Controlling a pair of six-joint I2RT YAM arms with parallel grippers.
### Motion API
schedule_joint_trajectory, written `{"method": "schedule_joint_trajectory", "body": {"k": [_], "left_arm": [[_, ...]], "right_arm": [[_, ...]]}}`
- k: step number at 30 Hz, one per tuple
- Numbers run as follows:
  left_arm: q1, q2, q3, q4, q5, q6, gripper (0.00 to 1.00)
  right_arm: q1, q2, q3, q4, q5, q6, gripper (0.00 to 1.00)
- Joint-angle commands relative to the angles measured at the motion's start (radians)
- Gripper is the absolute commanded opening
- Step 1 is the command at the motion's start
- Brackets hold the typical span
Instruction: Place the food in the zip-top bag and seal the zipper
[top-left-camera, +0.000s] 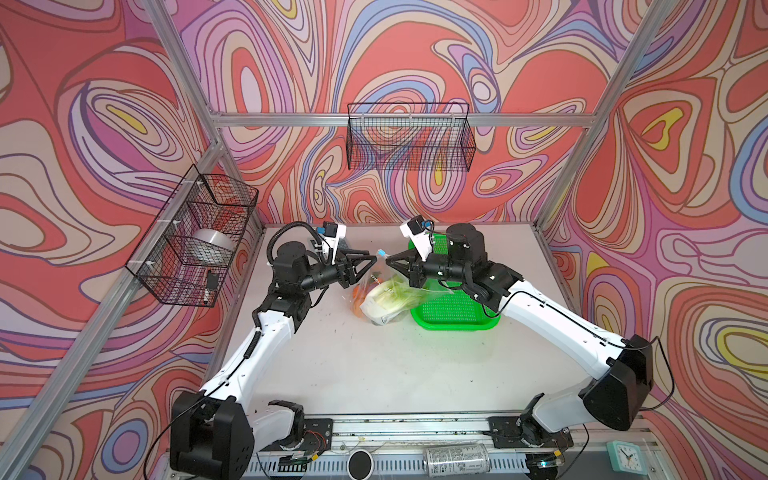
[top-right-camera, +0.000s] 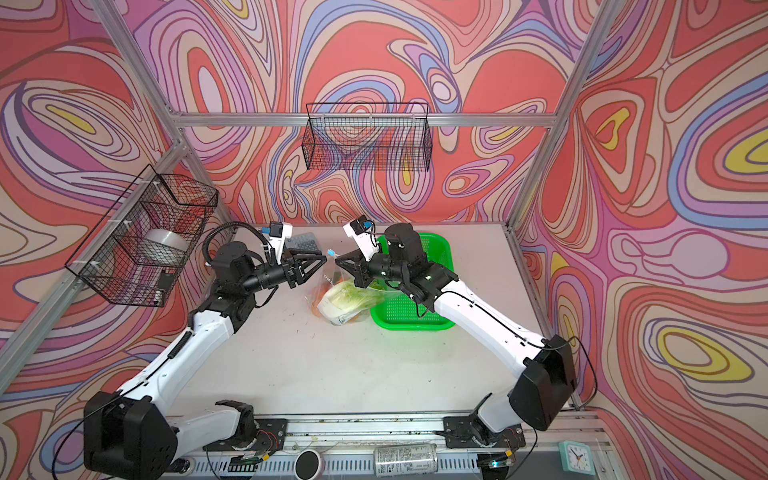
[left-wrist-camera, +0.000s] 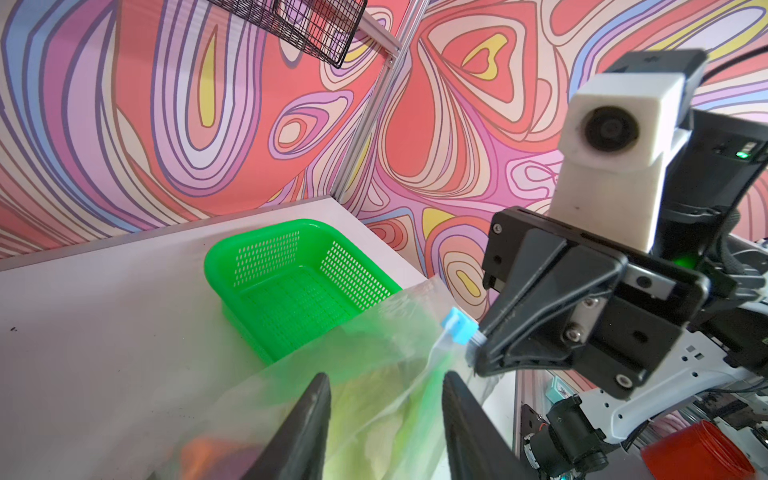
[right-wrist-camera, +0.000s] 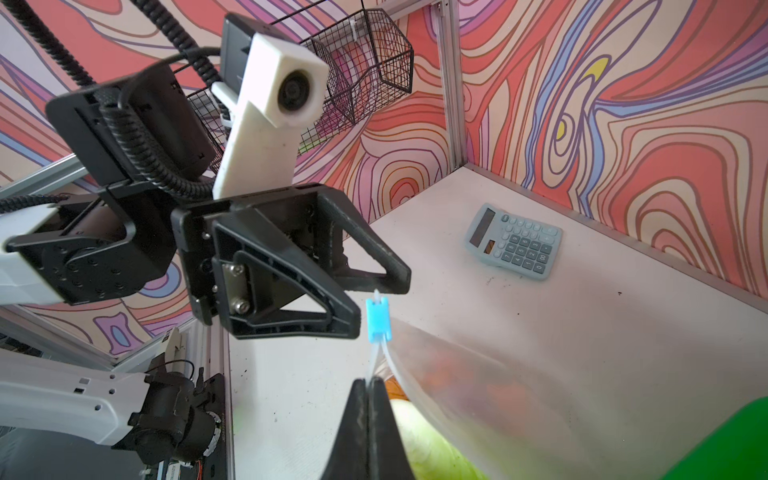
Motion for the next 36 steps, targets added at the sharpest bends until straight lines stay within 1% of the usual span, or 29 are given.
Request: {"method": "schedule_joint_trajectory", "body": {"k": [1, 7, 12, 14, 15, 17, 19, 22, 23, 24, 28, 32, 33, 34, 36], "left_arm": [[0.001, 0.032, 0.053, 0.058, 0.072, 0.021, 0.44], [-0.006, 0.084, 0.094, 0.073, 0.181, -0.034, 0.42], [-0.035, 0.068, 0.092, -0.005, 0.178, 0.026, 0.32], [-0.035, 0.07, 0.1, -0.032, 0.187, 0.035, 0.31], [-0.035, 0.07, 0.106, -0.054, 0.193, 0.042, 0.3], [-0.035, 0.069, 0.109, -0.07, 0.202, 0.043, 0.25], [-0.035, 0.067, 0.11, -0.08, 0.203, 0.046, 0.17], [-0.035, 0.063, 0.119, -0.107, 0.19, 0.055, 0.11], [-0.035, 0.06, 0.122, -0.113, 0.187, 0.061, 0.04], [-0.035, 0.055, 0.128, -0.124, 0.176, 0.069, 0.0], [-0.035, 0.044, 0.135, -0.148, 0.146, 0.084, 0.0], [-0.035, 0.04, 0.14, -0.173, 0.117, 0.098, 0.0], [-0.035, 0.04, 0.142, -0.184, 0.111, 0.105, 0.0], [-0.035, 0.04, 0.148, -0.2, 0.104, 0.117, 0.0], [-0.035, 0.04, 0.159, -0.233, 0.099, 0.143, 0.0]], "right_arm": [[-0.005, -0.003, 0.02, 0.068, -0.019, 0.0, 0.0], [-0.008, -0.007, 0.016, 0.062, -0.003, -0.003, 0.0], [-0.012, -0.012, 0.009, 0.065, 0.019, 0.0, 0.0], [-0.014, -0.016, 0.006, 0.064, 0.024, -0.002, 0.0], [-0.015, -0.019, 0.006, 0.061, 0.029, -0.003, 0.0], [-0.018, -0.023, 0.005, 0.054, 0.031, -0.005, 0.0], [-0.019, -0.024, 0.001, 0.054, 0.036, -0.003, 0.0], [-0.019, -0.024, 0.0, 0.053, 0.038, -0.002, 0.0], [-0.019, -0.021, 0.0, 0.053, 0.038, -0.001, 0.0], [-0.019, -0.022, 0.001, 0.053, 0.037, 0.001, 0.0], [-0.019, -0.019, 0.004, 0.044, 0.026, -0.003, 0.0], [-0.021, -0.015, 0.031, -0.011, 0.023, -0.032, 0.0], [-0.022, -0.015, 0.037, -0.022, 0.019, -0.041, 0.02], [-0.026, -0.016, 0.045, -0.037, 0.008, -0.051, 0.09], [-0.035, -0.016, 0.072, -0.076, -0.033, -0.079, 0.29]]}}
